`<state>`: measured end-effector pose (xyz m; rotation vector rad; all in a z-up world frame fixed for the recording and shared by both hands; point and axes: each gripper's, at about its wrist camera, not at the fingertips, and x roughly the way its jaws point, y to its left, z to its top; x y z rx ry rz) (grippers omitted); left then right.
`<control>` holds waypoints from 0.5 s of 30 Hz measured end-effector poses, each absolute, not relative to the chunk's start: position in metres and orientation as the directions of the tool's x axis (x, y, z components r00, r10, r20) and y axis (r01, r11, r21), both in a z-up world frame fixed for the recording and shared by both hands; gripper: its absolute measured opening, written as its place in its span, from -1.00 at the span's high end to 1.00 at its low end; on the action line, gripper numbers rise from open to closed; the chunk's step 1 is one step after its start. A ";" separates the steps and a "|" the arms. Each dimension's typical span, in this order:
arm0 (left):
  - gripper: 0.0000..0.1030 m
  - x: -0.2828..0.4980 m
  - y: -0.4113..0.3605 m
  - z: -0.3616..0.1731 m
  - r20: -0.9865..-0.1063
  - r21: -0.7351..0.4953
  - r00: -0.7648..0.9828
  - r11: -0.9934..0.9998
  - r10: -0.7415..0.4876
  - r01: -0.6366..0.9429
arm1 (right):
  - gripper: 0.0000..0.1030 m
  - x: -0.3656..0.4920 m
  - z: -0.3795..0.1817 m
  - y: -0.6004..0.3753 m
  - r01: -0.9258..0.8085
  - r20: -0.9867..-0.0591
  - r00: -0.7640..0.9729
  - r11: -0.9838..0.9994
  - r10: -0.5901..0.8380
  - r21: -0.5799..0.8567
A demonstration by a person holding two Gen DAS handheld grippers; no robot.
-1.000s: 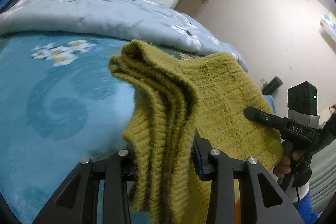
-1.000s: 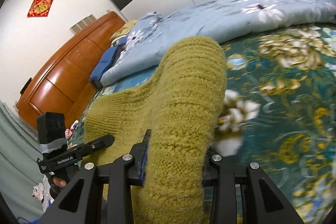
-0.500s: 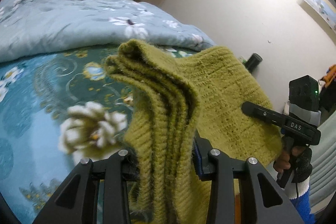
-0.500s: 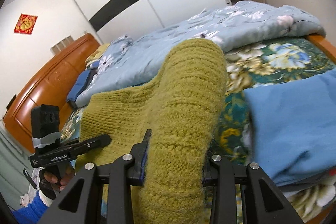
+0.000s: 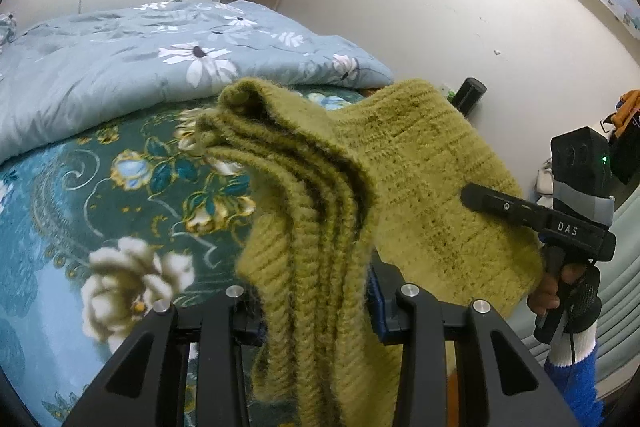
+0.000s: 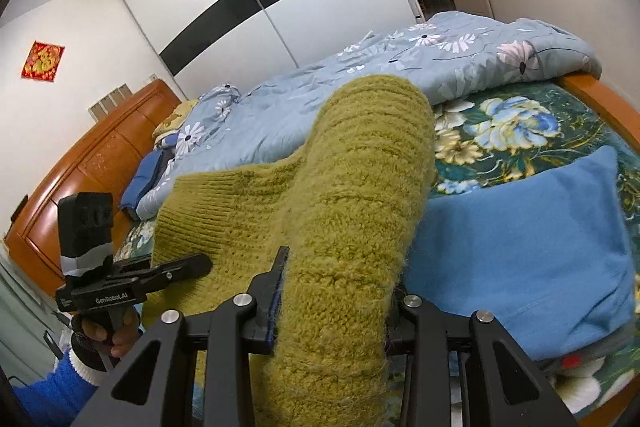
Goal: Fold clothes
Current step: 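Lift the folded sweater with both grippers and carry it toward the clothes stack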
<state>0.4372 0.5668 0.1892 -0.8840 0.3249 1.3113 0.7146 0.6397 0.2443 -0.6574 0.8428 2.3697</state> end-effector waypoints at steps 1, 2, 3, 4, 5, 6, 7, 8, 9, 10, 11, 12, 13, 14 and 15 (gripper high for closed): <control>0.24 0.442 0.572 0.193 -0.667 -0.371 0.271 0.006 0.694 -0.929 | 0.28 0.718 0.247 0.643 -0.624 -0.595 -0.737 -0.660 0.320 0.418; 0.24 0.448 0.577 0.196 -0.669 -0.358 0.269 0.017 0.693 -0.934 | 0.28 0.722 0.251 0.645 -0.626 -0.595 -0.735 -0.660 0.323 0.415; 0.24 0.455 0.582 0.200 -0.670 -0.345 0.267 0.029 0.693 -0.938 | 0.28 0.727 0.255 0.648 -0.630 -0.597 -0.731 -0.661 0.329 0.407; 0.24 0.461 0.589 0.203 -0.672 -0.333 0.266 0.040 0.691 -0.942 | 0.28 0.733 0.258 0.652 -0.634 -0.600 -0.726 -0.663 0.335 0.398; 0.24 0.468 0.597 0.205 -0.677 -0.323 0.268 0.050 0.685 -0.945 | 0.28 0.737 0.261 0.656 -0.639 -0.604 -0.721 -0.662 0.339 0.391; 0.24 0.474 0.605 0.207 -0.681 -0.317 0.270 0.059 0.680 -0.947 | 0.28 0.741 0.262 0.661 -0.646 -0.612 -0.713 -0.659 0.341 0.386; 0.24 0.477 0.611 0.208 -0.683 -0.321 0.277 0.063 0.676 -0.945 | 0.28 0.745 0.264 0.667 -0.654 -0.621 -0.705 -0.654 0.343 0.381; 0.24 0.482 0.619 0.207 -0.683 -0.327 0.285 0.068 0.672 -0.943 | 0.28 0.750 0.265 0.673 -0.662 -0.629 -0.696 -0.649 0.346 0.376; 0.24 0.487 0.626 0.207 -0.683 -0.331 0.293 0.073 0.669 -0.941 | 0.28 0.755 0.266 0.678 -0.669 -0.636 -0.687 -0.646 0.350 0.368; 0.24 0.493 0.633 0.207 -0.683 -0.334 0.300 0.080 0.666 -0.939 | 0.28 0.761 0.268 0.684 -0.675 -0.641 -0.681 -0.642 0.354 0.363; 0.24 0.499 0.640 0.207 -0.682 -0.336 0.307 0.088 0.664 -0.938 | 0.28 0.767 0.270 0.690 -0.681 -0.644 -0.676 -0.638 0.357 0.360; 0.24 0.505 0.647 0.207 -0.681 -0.337 0.314 0.097 0.662 -0.936 | 0.28 0.774 0.272 0.696 -0.687 -0.648 -0.671 -0.633 0.362 0.358; 0.24 0.512 0.653 0.208 -0.680 -0.336 0.318 0.105 0.660 -0.936 | 0.28 0.782 0.273 0.701 -0.693 -0.651 -0.665 -0.627 0.366 0.355; 0.24 0.519 0.659 0.208 -0.681 -0.333 0.321 0.112 0.658 -0.936 | 0.28 0.790 0.274 0.706 -0.701 -0.656 -0.658 -0.618 0.370 0.355; 0.24 0.527 0.664 0.208 -0.684 -0.327 0.322 0.119 0.655 -0.937 | 0.28 0.799 0.275 0.712 -0.710 -0.662 -0.651 -0.607 0.372 0.357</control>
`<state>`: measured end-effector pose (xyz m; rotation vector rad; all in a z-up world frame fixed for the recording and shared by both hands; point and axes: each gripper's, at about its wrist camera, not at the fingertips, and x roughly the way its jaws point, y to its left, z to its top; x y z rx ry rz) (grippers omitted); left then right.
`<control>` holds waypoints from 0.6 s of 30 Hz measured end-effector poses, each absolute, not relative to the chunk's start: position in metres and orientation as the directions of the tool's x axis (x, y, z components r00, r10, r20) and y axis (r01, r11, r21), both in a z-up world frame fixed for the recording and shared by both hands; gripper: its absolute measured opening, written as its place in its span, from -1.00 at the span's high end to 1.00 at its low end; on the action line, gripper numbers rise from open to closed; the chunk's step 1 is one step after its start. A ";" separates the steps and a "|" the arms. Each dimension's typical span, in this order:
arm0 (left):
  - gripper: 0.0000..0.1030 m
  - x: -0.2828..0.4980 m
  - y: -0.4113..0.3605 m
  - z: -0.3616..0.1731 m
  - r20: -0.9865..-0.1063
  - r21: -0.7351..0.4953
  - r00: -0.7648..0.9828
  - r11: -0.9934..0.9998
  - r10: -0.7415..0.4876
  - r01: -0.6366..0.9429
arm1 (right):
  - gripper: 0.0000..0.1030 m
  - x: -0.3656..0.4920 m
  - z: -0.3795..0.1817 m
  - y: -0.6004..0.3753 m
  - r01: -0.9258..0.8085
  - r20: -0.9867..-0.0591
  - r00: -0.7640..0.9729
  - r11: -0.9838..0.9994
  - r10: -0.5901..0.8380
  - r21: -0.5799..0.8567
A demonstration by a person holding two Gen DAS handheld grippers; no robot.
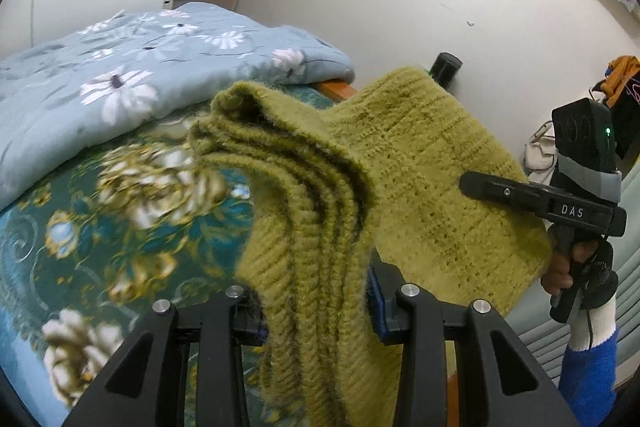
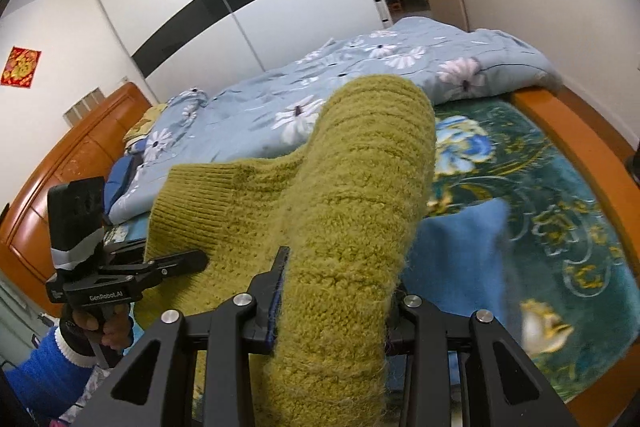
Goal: Fold clothes
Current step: 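Lift the folded sweater with both grippers and carry it toward the clothes stack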
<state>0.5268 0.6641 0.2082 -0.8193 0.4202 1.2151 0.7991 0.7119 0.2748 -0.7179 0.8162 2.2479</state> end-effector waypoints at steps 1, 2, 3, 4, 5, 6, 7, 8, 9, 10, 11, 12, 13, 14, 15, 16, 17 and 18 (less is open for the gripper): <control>0.24 0.534 0.669 0.208 -0.687 -0.320 0.321 0.125 0.652 -0.939 | 0.28 0.806 0.275 0.716 -0.716 -0.667 -0.644 -0.601 0.374 0.355; 0.24 0.541 0.673 0.207 -0.689 -0.309 0.316 0.130 0.652 -0.942 | 0.28 0.811 0.276 0.721 -0.722 -0.671 -0.638 -0.597 0.377 0.351; 0.24 0.548 0.677 0.206 -0.692 -0.298 0.312 0.135 0.652 -0.945 | 0.28 0.815 0.277 0.725 -0.725 -0.674 -0.635 -0.593 0.378 0.350; 0.24 0.554 0.680 0.205 -0.693 -0.290 0.308 0.139 0.652 -0.947 | 0.28 0.819 0.277 0.728 -0.728 -0.676 -0.632 -0.590 0.379 0.349; 0.24 0.558 0.683 0.204 -0.692 -0.287 0.306 0.140 0.654 -0.948 | 0.28 0.824 0.276 0.732 -0.730 -0.676 -0.632 -0.585 0.380 0.353; 0.24 0.561 0.685 0.203 -0.690 -0.287 0.305 0.139 0.656 -0.948 | 0.28 0.828 0.275 0.737 -0.731 -0.675 -0.633 -0.580 0.380 0.359; 0.24 0.563 0.688 0.201 -0.687 -0.293 0.306 0.134 0.659 -0.947 | 0.28 0.832 0.273 0.741 -0.731 -0.673 -0.636 -0.575 0.379 0.368; 0.24 0.564 0.690 0.199 -0.684 -0.298 0.306 0.129 0.662 -0.946 | 0.28 0.835 0.270 0.746 -0.730 -0.670 -0.640 -0.570 0.376 0.377; 0.24 0.564 0.691 0.195 -0.683 -0.304 0.305 0.122 0.664 -0.945 | 0.28 0.838 0.266 0.750 -0.727 -0.668 -0.645 -0.566 0.372 0.388; 0.24 0.564 0.692 0.192 -0.682 -0.309 0.304 0.116 0.665 -0.944 | 0.28 0.839 0.260 0.753 -0.725 -0.668 -0.649 -0.563 0.365 0.397; 0.24 0.564 0.694 0.187 -0.682 -0.313 0.303 0.109 0.666 -0.944 | 0.28 0.839 0.254 0.757 -0.723 -0.669 -0.652 -0.560 0.358 0.405; 0.24 0.565 0.694 0.182 -0.684 -0.315 0.301 0.103 0.665 -0.943 | 0.28 0.840 0.248 0.761 -0.721 -0.670 -0.654 -0.556 0.350 0.413; 0.24 0.565 0.694 0.177 -0.686 -0.314 0.297 0.099 0.664 -0.944 | 0.28 0.840 0.242 0.765 -0.720 -0.672 -0.655 -0.552 0.344 0.420; 0.24 0.566 0.693 0.172 -0.687 -0.312 0.294 0.096 0.665 -0.945 | 0.28 0.841 0.235 0.769 -0.719 -0.670 -0.660 -0.546 0.340 0.431; 0.24 0.566 0.692 0.167 -0.687 -0.311 0.292 0.094 0.665 -0.946 | 0.28 0.843 0.227 0.772 -0.717 -0.666 -0.666 -0.538 0.337 0.444; 0.23 0.565 0.693 0.163 -0.689 -0.313 0.293 0.091 0.663 -0.945 | 0.28 0.846 0.220 0.776 -0.714 -0.661 -0.671 -0.530 0.334 0.457; 0.23 0.564 0.693 0.158 -0.691 -0.319 0.295 0.087 0.660 -0.944 | 0.28 0.848 0.214 0.779 -0.709 -0.654 -0.680 -0.523 0.331 0.473; 0.22 0.561 0.693 0.154 -0.692 -0.330 0.301 0.082 0.656 -0.940 | 0.28 0.851 0.208 0.780 -0.702 -0.645 -0.691 -0.518 0.327 0.489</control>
